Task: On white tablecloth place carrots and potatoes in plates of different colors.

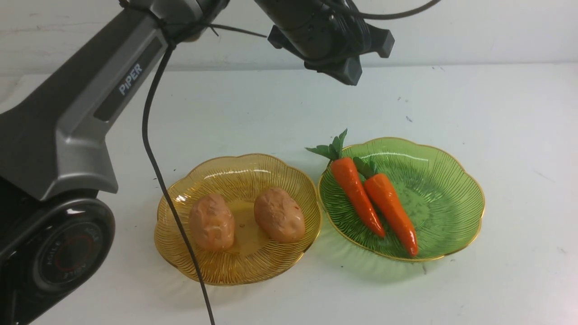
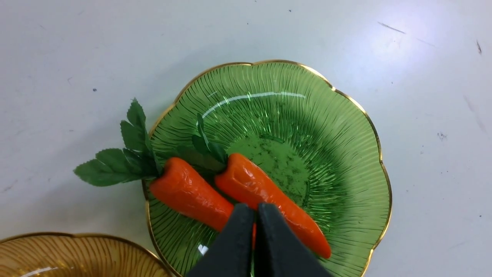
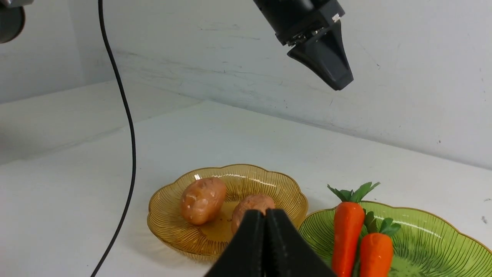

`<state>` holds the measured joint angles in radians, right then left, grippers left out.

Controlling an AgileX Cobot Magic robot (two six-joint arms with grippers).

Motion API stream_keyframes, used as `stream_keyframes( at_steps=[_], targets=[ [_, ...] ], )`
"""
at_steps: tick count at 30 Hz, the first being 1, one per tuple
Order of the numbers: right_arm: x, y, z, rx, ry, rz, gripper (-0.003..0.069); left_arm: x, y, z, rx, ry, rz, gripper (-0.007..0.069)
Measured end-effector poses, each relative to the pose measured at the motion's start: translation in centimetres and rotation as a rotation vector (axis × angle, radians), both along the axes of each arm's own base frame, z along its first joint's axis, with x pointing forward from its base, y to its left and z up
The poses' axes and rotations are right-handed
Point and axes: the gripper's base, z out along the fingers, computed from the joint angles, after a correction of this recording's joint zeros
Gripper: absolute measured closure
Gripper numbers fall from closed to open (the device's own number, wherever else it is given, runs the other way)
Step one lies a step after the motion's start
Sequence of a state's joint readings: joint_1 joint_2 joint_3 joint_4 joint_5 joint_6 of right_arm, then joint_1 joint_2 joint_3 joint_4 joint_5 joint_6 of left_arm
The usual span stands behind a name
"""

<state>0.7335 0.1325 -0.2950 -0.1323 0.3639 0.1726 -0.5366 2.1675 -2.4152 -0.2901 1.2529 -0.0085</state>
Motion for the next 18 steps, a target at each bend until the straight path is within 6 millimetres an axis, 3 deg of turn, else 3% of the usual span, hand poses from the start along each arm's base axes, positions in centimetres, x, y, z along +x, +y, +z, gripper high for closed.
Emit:
stream_keyframes(
  at_steps=[10,18],
  targets=[
    [0.0,0.0,-0.3,0.002,0.007,0.002,0.0674,0.2,0.3,-0.1,0.035,-0.021,0.013,0.0628],
    [0.0,-0.7,-4.3,0.065,0.077,-0.128,0.0674,0.2,0.3,-0.1,0.039,-0.024,0.015,0.0628]
  ],
)
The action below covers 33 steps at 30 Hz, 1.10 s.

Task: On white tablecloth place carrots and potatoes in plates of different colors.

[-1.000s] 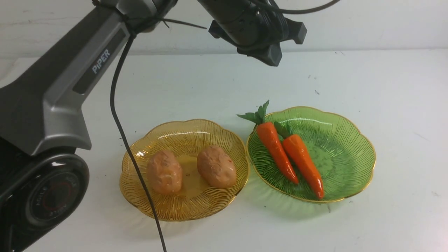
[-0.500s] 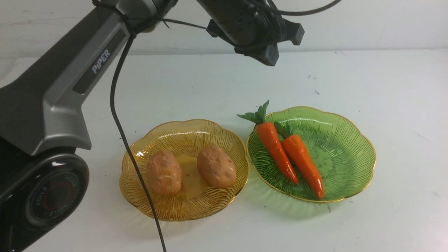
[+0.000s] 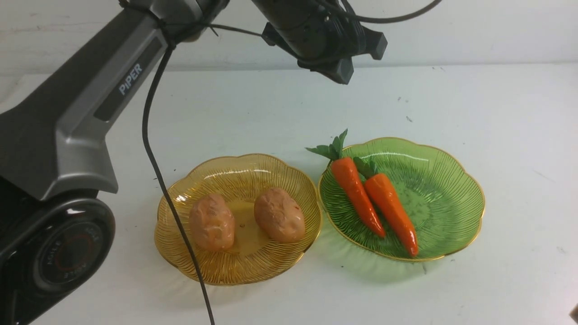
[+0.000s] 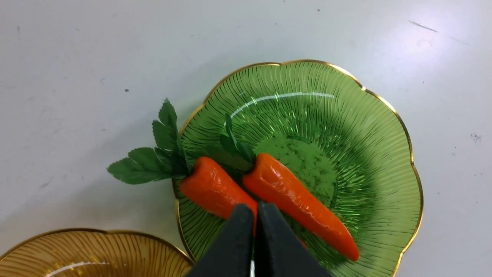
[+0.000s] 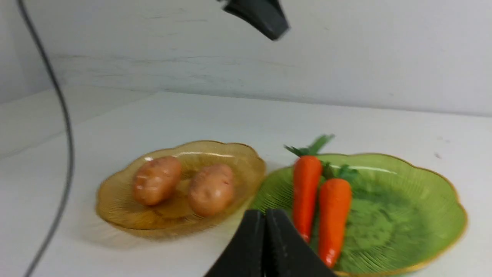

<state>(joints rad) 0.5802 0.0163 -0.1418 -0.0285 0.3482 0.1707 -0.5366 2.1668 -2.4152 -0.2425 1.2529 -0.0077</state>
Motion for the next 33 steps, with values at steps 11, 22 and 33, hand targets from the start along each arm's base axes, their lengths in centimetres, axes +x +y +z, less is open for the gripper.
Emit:
stream_keyframes(
  at_steps=[11,22,33],
  targets=[
    [1.2,-1.9,-5.7,-0.054,0.149,-0.42,0.0674,-2.9,1.6,5.5,-0.054,-0.112,-0.027,0.0628],
    [1.3,-2.4,-5.8,-0.052,0.164,-0.508,0.0674,-11.0,8.3,8.0,0.177,-0.182,-0.041,0.0628],
    [1.3,-2.4,-5.8,-0.059,0.166,-0.507,0.0674,-18.6,13.6,5.5,0.284,-0.131,-0.019,0.0628]
  ],
)
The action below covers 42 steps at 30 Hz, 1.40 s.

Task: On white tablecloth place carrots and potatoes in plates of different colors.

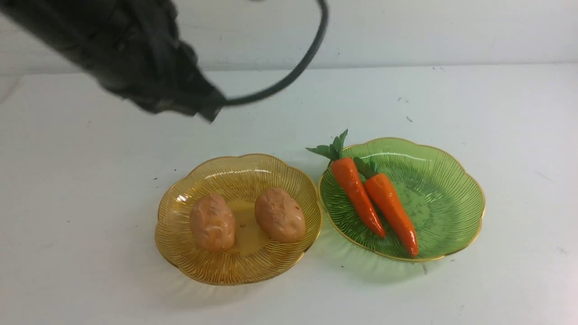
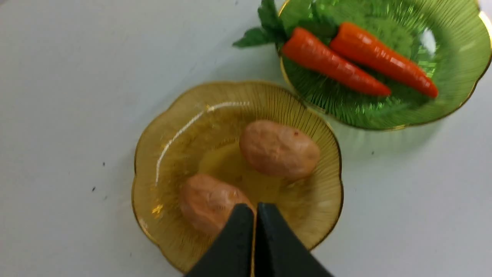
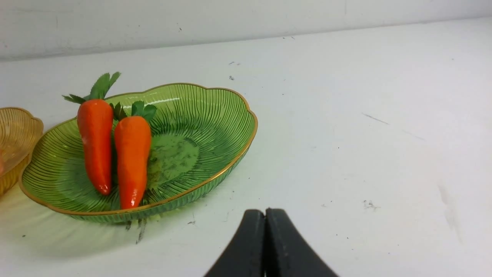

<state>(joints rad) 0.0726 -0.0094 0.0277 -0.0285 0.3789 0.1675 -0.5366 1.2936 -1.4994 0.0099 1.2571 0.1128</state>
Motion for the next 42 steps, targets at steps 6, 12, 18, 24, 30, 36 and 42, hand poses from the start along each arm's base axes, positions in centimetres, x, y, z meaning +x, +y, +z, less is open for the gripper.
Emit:
stream_keyframes(
  at_steps=[6,12,18,24,30,36,42],
  targets=[
    [0.0,0.0,0.0,-0.097,-0.006,0.021,0.0674,-4.2,2.8,-1.6,0.024,0.001,0.016,0.0628],
    [0.0,0.0,0.0,-0.23,-0.011,0.05,0.0674,-9.0,5.7,-5.6,-0.03,0.0,0.09,0.0628],
    [0.0,0.0,0.0,-0.248,-0.011,0.054,0.0674,-12.8,7.9,-9.1,-0.251,-0.23,0.139,0.0628],
    [0.0,0.0,0.0,-0.25,-0.011,0.055,0.0674,-13.8,8.3,-12.1,-0.543,-0.549,0.138,0.0628],
    [0.0,0.0,0.0,-0.251,-0.011,0.055,0.0674,-13.9,8.1,-14.1,-0.753,-0.814,0.084,0.0628],
    [0.0,0.0,0.0,-0.252,-0.011,0.055,0.0674,-13.8,8.0,-16.0,-0.722,-0.777,0.086,0.0628],
    [0.0,0.0,0.0,-0.252,-0.011,0.055,0.0674,-13.8,8.2,-17.9,-0.576,-0.619,0.105,0.0628]
  ],
)
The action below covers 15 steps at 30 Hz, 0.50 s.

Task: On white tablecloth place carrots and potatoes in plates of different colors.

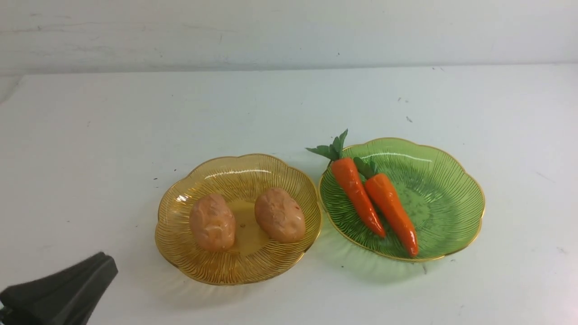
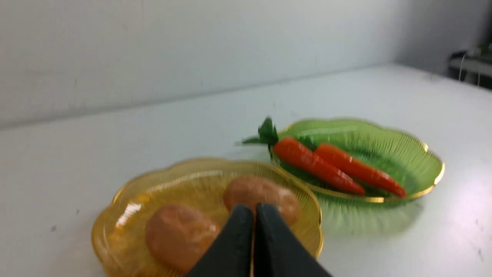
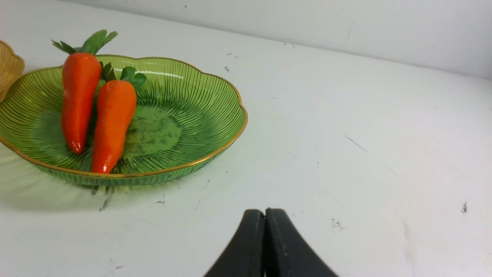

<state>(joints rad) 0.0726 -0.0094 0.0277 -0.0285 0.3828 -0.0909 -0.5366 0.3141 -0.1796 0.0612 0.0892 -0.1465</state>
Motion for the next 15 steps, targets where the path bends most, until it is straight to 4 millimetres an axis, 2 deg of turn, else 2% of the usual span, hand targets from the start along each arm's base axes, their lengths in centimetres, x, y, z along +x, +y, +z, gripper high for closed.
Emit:
stream_keyframes(
  at_steps=[7,15],
  targets=[
    [0.0,0.0,0.0,0.0,0.0,0.0,0.0674,-0.3,0.7,-2.0,0.101,0.124,0.049,0.0628],
    [0.0,0.0,0.0,0.0,0.0,0.0,0.0674,-1.4,3.2,-5.7,0.059,0.099,0.346,0.0628]
  ],
)
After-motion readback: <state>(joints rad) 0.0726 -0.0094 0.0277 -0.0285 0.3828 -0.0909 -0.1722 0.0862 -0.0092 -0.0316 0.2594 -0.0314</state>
